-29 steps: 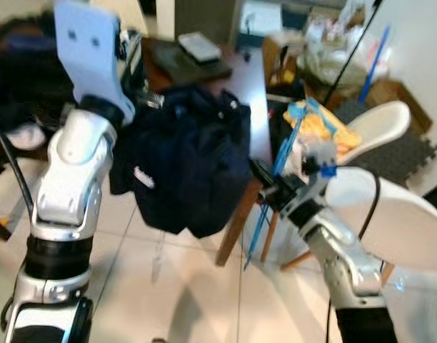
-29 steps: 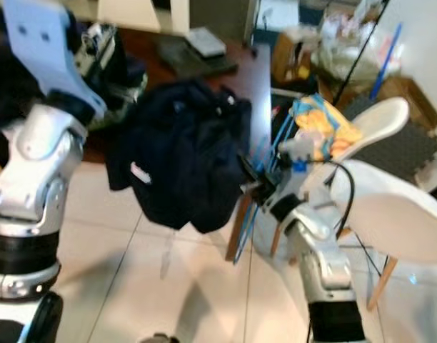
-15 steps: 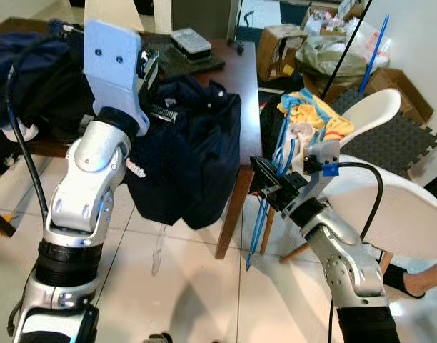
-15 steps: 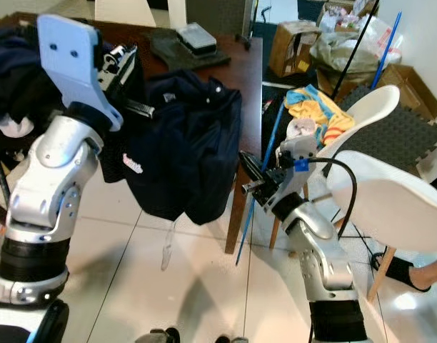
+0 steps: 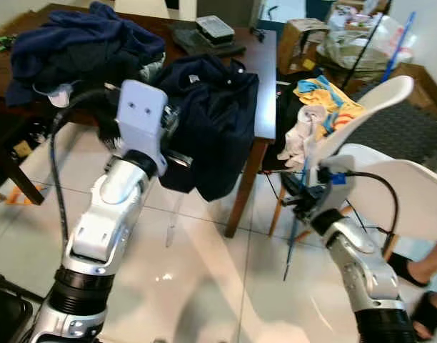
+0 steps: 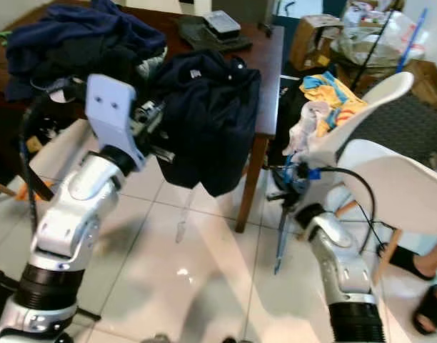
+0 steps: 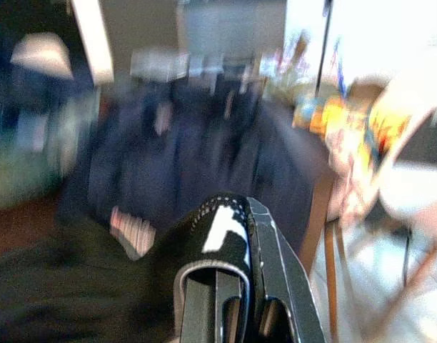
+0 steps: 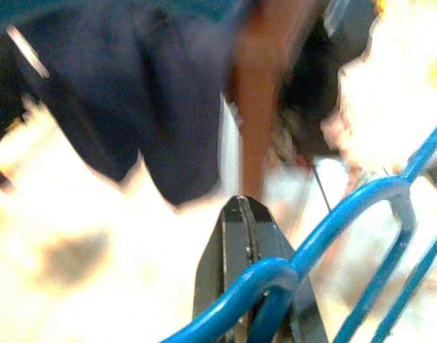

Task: Hang hanger

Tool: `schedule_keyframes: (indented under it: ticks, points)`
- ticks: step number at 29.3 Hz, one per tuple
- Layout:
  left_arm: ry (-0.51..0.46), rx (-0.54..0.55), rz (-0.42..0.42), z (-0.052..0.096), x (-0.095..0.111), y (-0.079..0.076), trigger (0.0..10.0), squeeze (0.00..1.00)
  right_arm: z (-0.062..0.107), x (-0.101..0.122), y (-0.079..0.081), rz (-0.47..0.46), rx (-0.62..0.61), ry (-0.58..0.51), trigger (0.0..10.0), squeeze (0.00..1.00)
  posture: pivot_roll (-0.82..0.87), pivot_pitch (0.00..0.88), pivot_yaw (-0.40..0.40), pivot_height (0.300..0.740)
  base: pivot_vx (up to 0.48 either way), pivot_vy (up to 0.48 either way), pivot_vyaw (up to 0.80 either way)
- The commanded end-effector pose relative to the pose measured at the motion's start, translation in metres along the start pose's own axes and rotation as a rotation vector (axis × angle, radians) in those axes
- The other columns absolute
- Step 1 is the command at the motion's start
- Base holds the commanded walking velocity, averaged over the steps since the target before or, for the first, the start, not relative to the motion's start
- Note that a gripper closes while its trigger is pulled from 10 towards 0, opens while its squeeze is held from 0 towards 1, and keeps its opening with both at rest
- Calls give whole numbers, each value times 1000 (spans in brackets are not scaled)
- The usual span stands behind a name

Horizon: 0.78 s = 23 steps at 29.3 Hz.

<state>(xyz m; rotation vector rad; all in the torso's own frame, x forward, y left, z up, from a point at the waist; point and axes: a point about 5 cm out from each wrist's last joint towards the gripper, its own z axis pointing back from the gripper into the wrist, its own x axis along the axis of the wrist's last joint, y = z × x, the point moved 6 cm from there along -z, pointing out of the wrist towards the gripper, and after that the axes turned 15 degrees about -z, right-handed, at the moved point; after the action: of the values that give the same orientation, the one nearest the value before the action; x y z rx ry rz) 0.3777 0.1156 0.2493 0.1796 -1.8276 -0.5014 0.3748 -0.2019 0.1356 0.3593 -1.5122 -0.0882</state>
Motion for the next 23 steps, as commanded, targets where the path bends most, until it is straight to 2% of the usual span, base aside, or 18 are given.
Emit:
schedule_keyframes:
  ticks: [1,3,5,6,8,10,11,13,14,16,17,18,19,20,21,22,23]
  points:
    - [43,-13,-19,4,-16,-3,10000,0,9,-17,-20,22,-84,35,10000,0,148,195,-90,740,-289,0,0]
    - [114,-32,-34,12,-45,-9,10000,0,21,-36,-45,59,-195,76,10000,0,141,192,-90,740,-287,0,0]
    - [114,-32,-34,12,-45,-9,10000,0,21,-36,-45,59,-195,76,10000,0,141,192,-90,740,-285,0,0]
    - [161,-44,-42,17,-63,-13,10000,0,31,-49,-62,90,-271,111,10000,0,141,191,-89,740,-259,0,0]
    - [264,-68,-53,32,-103,-22,10000,0,53,-78,-89,249,-400,221,10000,0,140,184,-90,740,0,0,0]
    - [264,-68,-53,32,-103,-22,10000,0,53,-78,-89,249,-400,221,10000,0,140,184,-90,740,0,0,0]
    - [310,-75,-55,39,-119,-25,10000,0,63,-88,-98,327,-451,264,10000,0,138,176,-90,740,0,0,0]
    - [310,-75,-55,39,-119,-25,10000,0,63,-88,-98,327,-451,264,10000,0,138,176,-90,740,0,0,0]
    - [375,-77,-59,51,-142,-28,10000,0,72,-98,-102,463,-485,315,10000,0,136,169,-89,740,0,0,0]
    - [375,-77,-59,51,-142,-28,10000,0,72,-98,-102,463,-485,315,10000,0,136,169,-89,740,0,0,0]
    - [449,-75,-63,65,-166,-31,10000,0,74,-107,-95,618,-465,350,10000,0,133,144,-89,740,0,0,0]
    - [449,-75,-63,65,-166,-31,10000,0,74,-107,-95,618,-465,350,10000,0,133,144,-89,740,0,0,0]
    - [520,-66,-54,78,-187,-35,10000,0,74,-121,-87,692,-434,386,10000,0,130,114,-97,740,0,0,0]
    - [520,-66,-54,78,-187,-35,10000,0,74,-121,-87,692,-434,386,10000,0,130,114,-97,740,0,0,0]
    - [583,-61,-35,90,-205,-40,10000,0,72,-129,-89,717,-444,422,10000,0,114,73,-88,740,0,0,0]
    - [583,-61,-35,90,-205,-40,10000,0,72,-129,-89,717,-444,422,10000,0,114,73,-88,740,0,0,0]
    - [623,-60,-17,96,-217,-46,10000,0,69,-137,-91,705,-450,457,10000,0,115,51,-88,740,0,0,0]
